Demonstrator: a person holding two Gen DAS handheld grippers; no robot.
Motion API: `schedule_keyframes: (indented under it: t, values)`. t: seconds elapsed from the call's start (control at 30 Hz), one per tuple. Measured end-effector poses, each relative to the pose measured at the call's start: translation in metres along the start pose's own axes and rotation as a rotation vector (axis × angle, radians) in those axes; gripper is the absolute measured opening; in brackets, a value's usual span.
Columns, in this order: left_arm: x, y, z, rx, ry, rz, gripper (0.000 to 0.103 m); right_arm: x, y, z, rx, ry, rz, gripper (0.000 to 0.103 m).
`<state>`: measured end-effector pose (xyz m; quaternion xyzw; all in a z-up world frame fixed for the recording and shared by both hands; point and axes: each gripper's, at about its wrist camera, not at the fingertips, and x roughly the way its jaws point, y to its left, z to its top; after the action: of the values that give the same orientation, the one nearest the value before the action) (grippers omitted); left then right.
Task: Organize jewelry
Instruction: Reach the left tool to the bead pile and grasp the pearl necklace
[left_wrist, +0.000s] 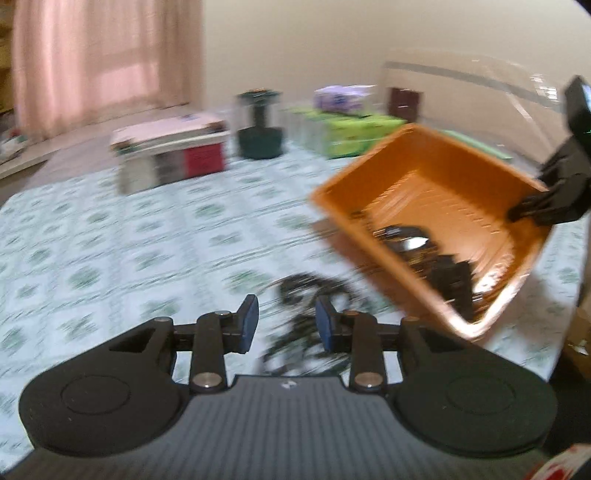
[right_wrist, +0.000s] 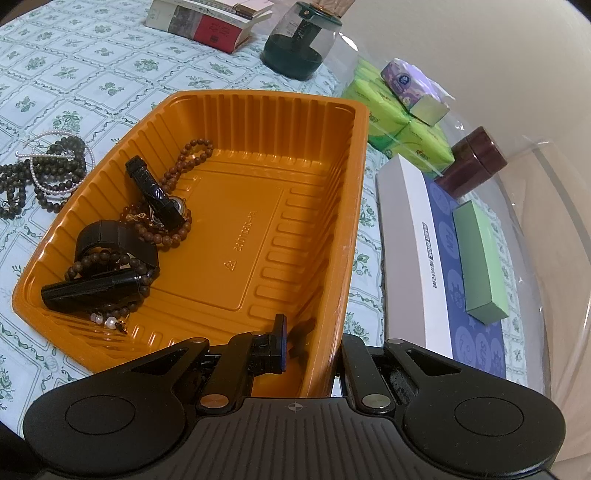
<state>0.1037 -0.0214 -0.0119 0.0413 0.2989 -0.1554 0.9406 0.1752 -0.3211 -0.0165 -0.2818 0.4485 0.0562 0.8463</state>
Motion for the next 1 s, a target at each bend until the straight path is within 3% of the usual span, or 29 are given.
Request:
schedule_keyframes:
  t: [0.2,0.57,0.8,1.0]
  values:
    - [-0.003,0.027,-0.02,-0.019,0.031,0.079,0.031,0.0,0.0,0.0,0.001,0.0,0.0,0.009]
    - [0.004,0.021,-0.037,0.008,0.07,0.063,0.031,0.0,0.0,0.0,0.0,-0.001,0.001,0.009]
    - [0.018,0.007,-0.03,0.124,0.091,0.055,0.031,0.0,-0.001,-0.001,0.001,-0.001,0.002,0.009]
    - [0.034,-0.011,-0.022,0.327,0.083,0.076,0.031,0.0,-0.001,-0.001,0.001,-0.001,0.002,0.009]
